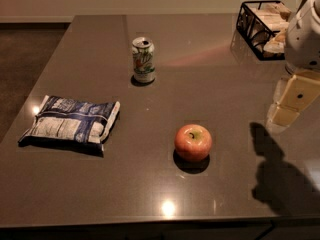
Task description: Move apple near blue chip bag
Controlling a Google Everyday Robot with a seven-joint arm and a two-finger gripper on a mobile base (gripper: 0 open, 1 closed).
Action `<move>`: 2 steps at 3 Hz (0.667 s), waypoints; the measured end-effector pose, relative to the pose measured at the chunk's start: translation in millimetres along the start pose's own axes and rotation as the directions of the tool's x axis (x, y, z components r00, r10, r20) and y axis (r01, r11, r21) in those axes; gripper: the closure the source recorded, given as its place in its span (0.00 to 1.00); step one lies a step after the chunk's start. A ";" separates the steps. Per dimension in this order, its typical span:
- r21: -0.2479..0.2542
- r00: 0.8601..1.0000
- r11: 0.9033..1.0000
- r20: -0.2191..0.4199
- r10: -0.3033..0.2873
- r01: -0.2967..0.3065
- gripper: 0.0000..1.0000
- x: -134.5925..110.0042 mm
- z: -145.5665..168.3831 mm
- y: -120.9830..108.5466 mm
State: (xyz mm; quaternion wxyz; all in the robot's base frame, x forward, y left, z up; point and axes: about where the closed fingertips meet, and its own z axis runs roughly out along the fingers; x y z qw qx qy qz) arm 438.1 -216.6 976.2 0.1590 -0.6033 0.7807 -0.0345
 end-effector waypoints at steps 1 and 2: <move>0.002 1.000 1.000 0.002 0.000 0.000 0.00 -0.6 -0.9 -0.6; -0.036 0.997 0.999 0.073 0.006 -0.003 0.00 -11.2 7.2 4.7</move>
Offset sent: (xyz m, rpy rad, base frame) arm -0.0008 0.0373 -0.0226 0.2354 0.0754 0.0652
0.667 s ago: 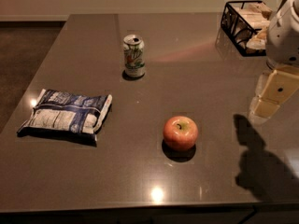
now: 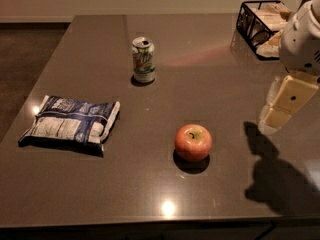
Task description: Move apple near blue chip bag
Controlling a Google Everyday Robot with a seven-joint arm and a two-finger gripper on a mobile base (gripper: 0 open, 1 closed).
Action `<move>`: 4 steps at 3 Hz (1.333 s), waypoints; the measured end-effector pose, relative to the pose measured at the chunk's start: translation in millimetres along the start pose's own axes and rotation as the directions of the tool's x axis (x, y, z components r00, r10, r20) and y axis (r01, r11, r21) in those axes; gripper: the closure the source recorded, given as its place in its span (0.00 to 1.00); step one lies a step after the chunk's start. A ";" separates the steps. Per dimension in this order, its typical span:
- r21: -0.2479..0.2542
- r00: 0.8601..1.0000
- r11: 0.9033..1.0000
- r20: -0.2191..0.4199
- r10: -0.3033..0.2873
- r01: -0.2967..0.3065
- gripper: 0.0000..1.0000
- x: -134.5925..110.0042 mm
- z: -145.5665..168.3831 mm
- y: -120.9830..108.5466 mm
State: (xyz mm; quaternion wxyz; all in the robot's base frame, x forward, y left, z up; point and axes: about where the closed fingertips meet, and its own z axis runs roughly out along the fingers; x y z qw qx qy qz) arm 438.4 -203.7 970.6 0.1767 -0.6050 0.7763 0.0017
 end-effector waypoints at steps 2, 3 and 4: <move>-0.093 0.978 0.992 0.197 -0.063 0.082 0.00 -49.8 45.5 45.7; -0.115 0.970 0.984 0.216 -0.108 0.135 0.00 -63.7 74.1 68.4; -0.129 0.968 0.978 0.215 -0.131 0.161 0.00 -67.5 100.1 82.3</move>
Offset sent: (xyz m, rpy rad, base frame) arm -0.0370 0.1149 -0.0737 0.2819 0.0600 0.2551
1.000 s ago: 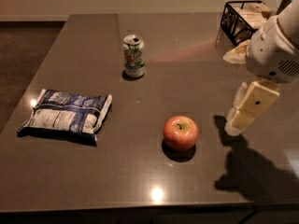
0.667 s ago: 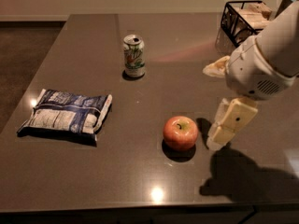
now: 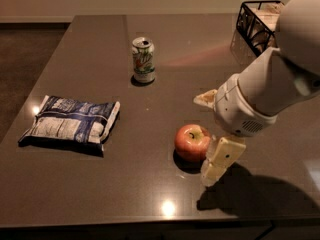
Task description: Move apple near blue chip bag
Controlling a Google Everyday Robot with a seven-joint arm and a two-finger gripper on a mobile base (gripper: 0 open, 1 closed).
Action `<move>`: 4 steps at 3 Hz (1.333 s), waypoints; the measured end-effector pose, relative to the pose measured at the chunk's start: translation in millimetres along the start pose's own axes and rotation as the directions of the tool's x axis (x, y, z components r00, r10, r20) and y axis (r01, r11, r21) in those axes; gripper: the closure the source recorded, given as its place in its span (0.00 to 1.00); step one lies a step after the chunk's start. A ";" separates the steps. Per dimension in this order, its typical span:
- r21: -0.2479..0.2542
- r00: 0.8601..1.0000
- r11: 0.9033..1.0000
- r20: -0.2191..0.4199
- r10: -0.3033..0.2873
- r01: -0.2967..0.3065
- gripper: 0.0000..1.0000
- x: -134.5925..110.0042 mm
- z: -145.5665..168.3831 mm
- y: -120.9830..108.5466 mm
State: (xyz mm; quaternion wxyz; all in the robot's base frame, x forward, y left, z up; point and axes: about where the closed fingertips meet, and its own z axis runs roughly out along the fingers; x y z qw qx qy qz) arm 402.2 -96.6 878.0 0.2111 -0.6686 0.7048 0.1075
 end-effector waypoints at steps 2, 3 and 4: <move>-0.013 1.000 1.000 -0.001 0.003 -0.003 0.18 5.6 20.8 1.6; -0.021 1.000 1.000 -0.005 0.011 -0.011 0.40 5.0 23.4 -0.3; -0.010 1.000 1.000 -0.013 0.024 -0.024 0.64 0.6 16.5 -10.5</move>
Offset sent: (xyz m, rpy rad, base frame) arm 0.0048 0.0042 -0.0325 0.0043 0.0271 -0.0003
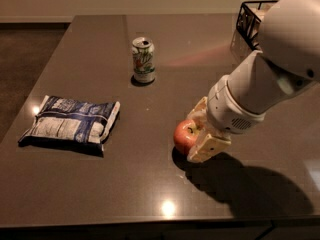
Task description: Move apple near blue chip bag
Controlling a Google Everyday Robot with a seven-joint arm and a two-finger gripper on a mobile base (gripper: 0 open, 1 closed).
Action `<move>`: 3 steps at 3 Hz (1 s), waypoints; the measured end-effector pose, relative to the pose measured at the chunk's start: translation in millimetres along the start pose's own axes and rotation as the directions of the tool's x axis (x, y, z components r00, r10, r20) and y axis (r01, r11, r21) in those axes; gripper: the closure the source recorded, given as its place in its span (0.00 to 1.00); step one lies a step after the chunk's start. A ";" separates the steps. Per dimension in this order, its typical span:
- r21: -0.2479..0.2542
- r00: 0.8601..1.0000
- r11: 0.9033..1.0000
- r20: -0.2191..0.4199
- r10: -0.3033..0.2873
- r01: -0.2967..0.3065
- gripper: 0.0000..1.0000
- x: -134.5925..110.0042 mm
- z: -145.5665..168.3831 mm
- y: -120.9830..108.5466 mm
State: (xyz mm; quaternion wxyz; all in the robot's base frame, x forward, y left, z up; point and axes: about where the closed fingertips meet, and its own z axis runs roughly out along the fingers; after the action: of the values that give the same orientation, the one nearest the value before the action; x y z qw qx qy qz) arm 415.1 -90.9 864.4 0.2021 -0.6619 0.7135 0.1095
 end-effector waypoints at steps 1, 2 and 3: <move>0.022 0.999 0.999 0.014 0.029 -0.029 0.87 -15.3 -12.2 -23.4; 0.027 0.998 0.999 0.049 0.039 -0.041 1.00 -42.7 -13.7 -46.4; 0.007 0.996 0.999 0.076 0.041 -0.041 1.00 -65.8 -3.3 -58.8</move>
Offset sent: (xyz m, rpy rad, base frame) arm 0.0774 0.0552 0.0530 0.1012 -0.0113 -0.0529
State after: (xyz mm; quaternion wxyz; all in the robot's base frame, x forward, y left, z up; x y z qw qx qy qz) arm 475.6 -38.9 902.5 0.2296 -0.6416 0.7192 0.1356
